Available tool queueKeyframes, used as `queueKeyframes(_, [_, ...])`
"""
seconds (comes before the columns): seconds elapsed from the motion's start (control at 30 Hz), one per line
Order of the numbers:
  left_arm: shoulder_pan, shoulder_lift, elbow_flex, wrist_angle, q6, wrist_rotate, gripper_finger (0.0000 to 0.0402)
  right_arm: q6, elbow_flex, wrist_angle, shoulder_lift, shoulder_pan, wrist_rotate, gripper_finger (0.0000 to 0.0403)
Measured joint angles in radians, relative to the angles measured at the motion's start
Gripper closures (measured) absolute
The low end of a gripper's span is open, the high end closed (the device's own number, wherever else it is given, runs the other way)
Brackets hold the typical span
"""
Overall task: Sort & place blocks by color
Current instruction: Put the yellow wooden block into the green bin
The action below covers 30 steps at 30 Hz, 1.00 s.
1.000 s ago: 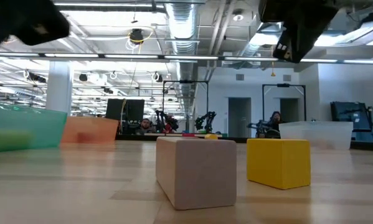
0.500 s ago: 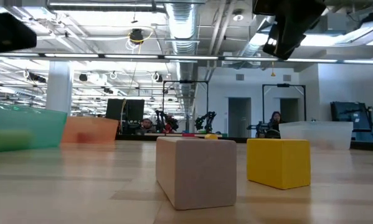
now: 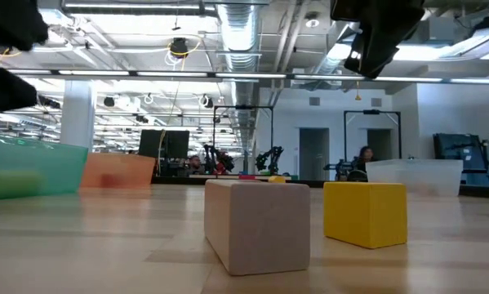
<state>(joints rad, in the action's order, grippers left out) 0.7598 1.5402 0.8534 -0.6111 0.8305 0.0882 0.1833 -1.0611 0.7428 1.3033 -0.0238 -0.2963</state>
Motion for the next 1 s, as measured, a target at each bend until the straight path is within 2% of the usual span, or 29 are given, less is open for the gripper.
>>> queueKeyframes(0.37, [0.020, 0.000, -0.089, 0.097, 0.021, 0.002, 0.0180, -0.032, 0.000, -0.019, 0.000, 0.007, 0.019, 0.0295])
queueKeyframes(0.7, [0.027, -0.003, -0.111, 0.105, 0.046, -0.014, 0.0183, -0.040, 0.000, -0.017, 0.000, 0.042, 0.019, 0.0295])
queueKeyframes(0.8, [0.027, -0.003, -0.111, 0.105, 0.055, -0.024, 0.0203, -0.051, 0.000, -0.017, 0.000, 0.045, 0.019, 0.0295])
queueKeyframes(1.0, [0.026, -0.002, -0.103, 0.102, 0.072, -0.040, 0.0273, -0.061, 0.000, -0.017, 0.000, 0.046, 0.019, 0.0295])
